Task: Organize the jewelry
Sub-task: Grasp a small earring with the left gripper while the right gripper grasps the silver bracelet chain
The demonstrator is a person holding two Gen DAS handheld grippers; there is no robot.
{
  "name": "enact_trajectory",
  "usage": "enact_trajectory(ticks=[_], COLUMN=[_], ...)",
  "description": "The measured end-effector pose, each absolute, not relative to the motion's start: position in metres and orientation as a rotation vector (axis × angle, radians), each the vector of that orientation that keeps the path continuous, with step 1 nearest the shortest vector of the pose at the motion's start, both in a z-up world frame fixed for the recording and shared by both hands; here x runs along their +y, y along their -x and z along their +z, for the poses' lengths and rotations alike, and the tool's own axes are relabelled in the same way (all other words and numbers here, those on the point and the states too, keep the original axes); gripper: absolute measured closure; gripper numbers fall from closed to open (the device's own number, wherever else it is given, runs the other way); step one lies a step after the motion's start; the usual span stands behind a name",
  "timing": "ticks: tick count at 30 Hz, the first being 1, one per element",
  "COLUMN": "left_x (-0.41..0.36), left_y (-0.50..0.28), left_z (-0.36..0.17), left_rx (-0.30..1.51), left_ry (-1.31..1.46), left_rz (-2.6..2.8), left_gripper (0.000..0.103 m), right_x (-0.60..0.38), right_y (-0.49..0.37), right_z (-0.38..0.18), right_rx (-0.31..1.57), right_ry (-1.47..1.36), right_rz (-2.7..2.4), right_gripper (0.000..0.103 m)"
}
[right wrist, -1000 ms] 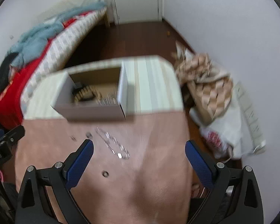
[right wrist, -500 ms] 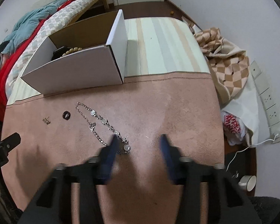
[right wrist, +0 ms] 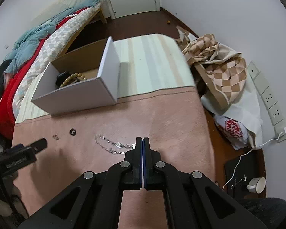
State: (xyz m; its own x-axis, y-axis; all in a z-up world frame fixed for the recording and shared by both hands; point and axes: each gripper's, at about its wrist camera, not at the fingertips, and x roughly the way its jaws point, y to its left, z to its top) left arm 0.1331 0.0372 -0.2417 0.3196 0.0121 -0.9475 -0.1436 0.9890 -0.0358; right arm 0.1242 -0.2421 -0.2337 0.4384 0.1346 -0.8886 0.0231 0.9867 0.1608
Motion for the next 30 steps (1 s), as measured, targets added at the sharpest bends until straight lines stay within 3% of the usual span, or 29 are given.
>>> enact_trajectory(ticks=[4,6,8,11,20,30], left_x=[0.027,0.022,0.019,0.018,0.022,0.047], left_y=[-0.143,-0.145,-0.147,-0.149,-0.138,-0.126], left_z=[-0.252,-0.252,-0.251,-0.25,-0.231,-0.164], left_rx=[1.262,1.238,1.22,1.211,1.174,1.099], left_ry=[0.107,0.08,0.062,0.062,0.086,0.158], left_rz=[0.075,0.076,0.071,0.056,0.016,-0.038], left_gripper=[0.037,0.05,0.076,0.096,0.097,0.097], right_x=[-0.247,-0.248,-0.249,-0.249,-0.244,-0.235], right_y=[-0.127,-0.127,-0.126,-0.125,-0.127,-0.133], right_z=[-0.236,-0.239,-0.241,-0.241,-0.22,-0.152], right_rx=[1.123,1.131,1.132,1.128,1.1,0.997], right_ry=[-0.154,-0.155,-0.158,-0.162,-0.19,-0.221], right_rz=[0.055,0.053,0.05,0.05,0.089,0.202], right_gripper=[0.103,0.103,0.103,0.103,0.103,0.103])
